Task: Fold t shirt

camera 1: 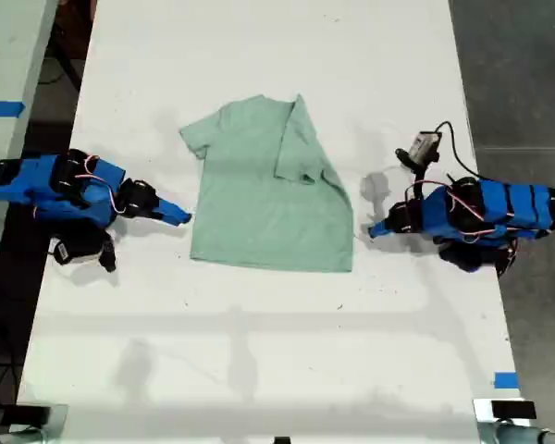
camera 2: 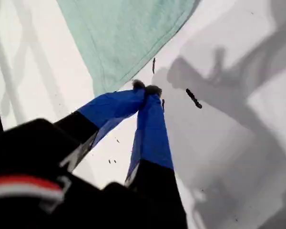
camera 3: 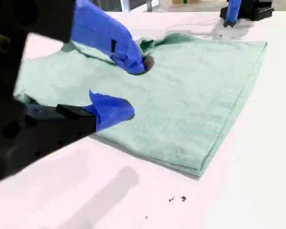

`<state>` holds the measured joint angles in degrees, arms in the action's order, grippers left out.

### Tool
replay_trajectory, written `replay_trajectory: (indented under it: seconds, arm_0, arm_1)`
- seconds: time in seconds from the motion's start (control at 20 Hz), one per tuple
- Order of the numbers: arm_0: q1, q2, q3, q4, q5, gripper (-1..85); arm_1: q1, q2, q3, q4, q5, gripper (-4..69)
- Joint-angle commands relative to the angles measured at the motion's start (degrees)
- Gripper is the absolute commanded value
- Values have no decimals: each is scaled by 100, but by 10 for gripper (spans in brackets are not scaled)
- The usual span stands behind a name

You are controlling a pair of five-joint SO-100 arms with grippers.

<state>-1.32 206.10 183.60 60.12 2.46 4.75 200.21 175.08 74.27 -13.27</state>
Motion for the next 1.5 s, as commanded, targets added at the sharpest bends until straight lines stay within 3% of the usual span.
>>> replay_trajectory:
  seconds: [0.0, 0.3, 0.4, 0.6, 0.75, 1.1, 1.45]
  arm_0:
    - [-1529, 62, 105, -624, -18, -1]
    - [-2030, -571, -413, -527, -835, -1]
    - [-2751, -2127, -1503, -563, -167, -1]
    - [-4729, -5467, -3920, -668, 2848, -1]
    - [-5590, -7972, -5678, -176, 4166, 115]
    - [-5933, -9905, -6557, -325, 5089, 170]
    - [-6231, -11057, -6970, -615, 5361, 161]
  arm_1:
    - [26, 88, 334, -18, -53, 1]
    - [53, 88, 334, -18, -53, 1]
    - [53, 88, 334, -18, -44, 1]
    - [53, 88, 334, -18, -44, 1]
    - [62, 88, 334, -18, -62, 1]
    - [26, 88, 334, -44, -141, 1]
    - [18, 88, 334, -53, -167, 1]
